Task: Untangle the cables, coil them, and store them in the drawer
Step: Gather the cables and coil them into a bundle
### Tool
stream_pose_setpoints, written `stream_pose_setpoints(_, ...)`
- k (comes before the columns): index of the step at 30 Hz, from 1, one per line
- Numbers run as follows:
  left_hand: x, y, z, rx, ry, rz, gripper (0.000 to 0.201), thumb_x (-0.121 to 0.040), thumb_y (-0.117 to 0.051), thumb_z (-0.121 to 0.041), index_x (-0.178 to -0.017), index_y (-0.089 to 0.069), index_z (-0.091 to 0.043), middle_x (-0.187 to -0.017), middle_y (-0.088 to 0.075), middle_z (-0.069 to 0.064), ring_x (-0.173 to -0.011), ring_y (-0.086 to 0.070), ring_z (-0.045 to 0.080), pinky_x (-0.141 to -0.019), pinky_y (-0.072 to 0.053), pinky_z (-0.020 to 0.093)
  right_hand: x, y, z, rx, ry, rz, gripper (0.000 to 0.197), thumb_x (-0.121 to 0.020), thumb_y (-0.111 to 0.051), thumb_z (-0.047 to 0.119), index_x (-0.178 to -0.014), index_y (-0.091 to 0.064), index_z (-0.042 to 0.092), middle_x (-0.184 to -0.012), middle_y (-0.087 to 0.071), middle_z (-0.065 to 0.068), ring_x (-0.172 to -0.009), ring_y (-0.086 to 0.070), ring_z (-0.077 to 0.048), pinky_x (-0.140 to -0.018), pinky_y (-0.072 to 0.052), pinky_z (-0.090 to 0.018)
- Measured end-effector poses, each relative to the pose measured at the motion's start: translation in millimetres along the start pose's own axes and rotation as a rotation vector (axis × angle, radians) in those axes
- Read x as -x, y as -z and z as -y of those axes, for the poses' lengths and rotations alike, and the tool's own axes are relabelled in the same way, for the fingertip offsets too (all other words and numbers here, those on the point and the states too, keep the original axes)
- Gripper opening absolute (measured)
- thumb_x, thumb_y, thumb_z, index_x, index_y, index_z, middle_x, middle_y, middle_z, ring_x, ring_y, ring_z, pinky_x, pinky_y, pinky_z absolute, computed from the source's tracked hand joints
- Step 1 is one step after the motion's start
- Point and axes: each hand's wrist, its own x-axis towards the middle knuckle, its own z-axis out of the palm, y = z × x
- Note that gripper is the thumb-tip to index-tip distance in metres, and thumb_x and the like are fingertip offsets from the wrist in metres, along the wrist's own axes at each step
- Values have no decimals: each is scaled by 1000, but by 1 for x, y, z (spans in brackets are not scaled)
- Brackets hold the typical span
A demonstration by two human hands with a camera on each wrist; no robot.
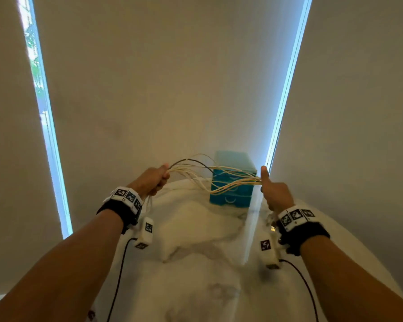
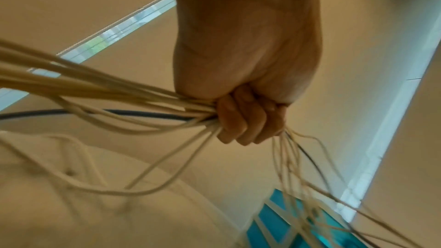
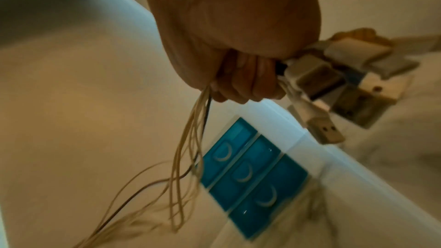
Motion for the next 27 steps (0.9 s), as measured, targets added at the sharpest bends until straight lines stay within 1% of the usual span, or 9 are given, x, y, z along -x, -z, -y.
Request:
stream_pose_setpoints(3, 8, -26, -23, -127, -108, -33, 53, -114, -32, -52, -73, -52, -25, -55, -42, -10, -44, -28, 9, -45, -23, 24, 45, -30, 24, -109, -4, 277, 107, -73, -36, 106, -100, -76, 11, -58, -60, 5, -47, -44, -15, -49, -35, -26)
stream_pose_setpoints(5, 21, -52, -36, -175, -195, 5, 56, -114, -29, -54, -72, -52, -24, -55, -44, -10, -46, -31, 10, -48, -26, 27, 66, -46, 31, -253, -51, 526, 97, -71, -50, 103, -99, -77, 13, -62, -57, 2, -45, -31, -11, -47, -23, -25)
stream_pose_setpoints(7, 34, -78, -43, -233, -273, 56, 58, -114, -28, -55, -70, -49, -24, -55, -46, -8, -47, -35, 12, -55, -29, 32, 78, -61, 31, -395, -76, 718, 94, -75, -54, 98, -99, -76, 10, -64, -48, -2, -50, -23, -10, -49, -18, -26)
stream_pose_setpoints(9, 45, -93, -45, -322, -341, 118, 62, -113, -28, -60, -66, -47, -24, -56, -49, -4, -52, -40, 15, -64, -33, 36, 86, -71, 33, -547, -106, 795, 78, -76, -58, 95, -80, -67, 18, -60, -35, 3, -49, -20, -10, -43, -18, -25)
stream_pose_setpoints(12, 57, -97, -43, -448, -383, 187, 66, -112, -26, -64, -67, -51, -22, -66, -59, 2, -63, -50, 18, -71, -42, 38, 84, -70, 35, -702, -100, 732, 64, -78, -72, 84, -60, -50, 26, -56, -29, 5, -45, -20, -10, -39, -21, -25)
stream_pose_setpoints(15, 67, -94, -43, -447, -393, 248, 59, -114, -28, -56, -75, -55, -21, -72, -61, -2, -67, -52, 13, -72, -43, 33, 82, -69, 42, -765, -77, 626, 45, -88, -81, 57, -69, -55, 25, -57, -35, 3, -42, -26, -8, -36, -23, -22)
stream_pose_setpoints(20, 64, -63, -30, -532, -398, 243, 60, -101, -43, -77, -79, -59, -24, -67, -57, -7, -57, -48, 8, -59, -43, 24, 63, -54, 61, -754, -59, 324, 32, -103, -67, 35, -77, -58, 19, -47, -44, 3, -34, -33, -9, -33, -25, -22)
stream_pose_setpoints(24, 58, 12, 13, -429, -262, 265, 75, -85, -42, -92, -87, -65, -21, -64, -50, -10, -56, -41, 9, -55, -39, 23, 28, -4, 63, -798, -46, 89, 28, -101, -63, 29, -75, -58, 19, -48, -42, 5, -33, -34, -8, -34, -27, -19)
stream_pose_setpoints(27, 53, 40, 33, -357, -163, 291, 75, -82, -38, -94, -81, -60, -23, -66, -46, -11, -57, -39, 9, -56, -39, 22, 19, 7, 65, -813, 2, -9, 26, -99, -61, 28, -75, -60, 18, -47, -38, 4, -35, -31, -11, -35, -26, -18)
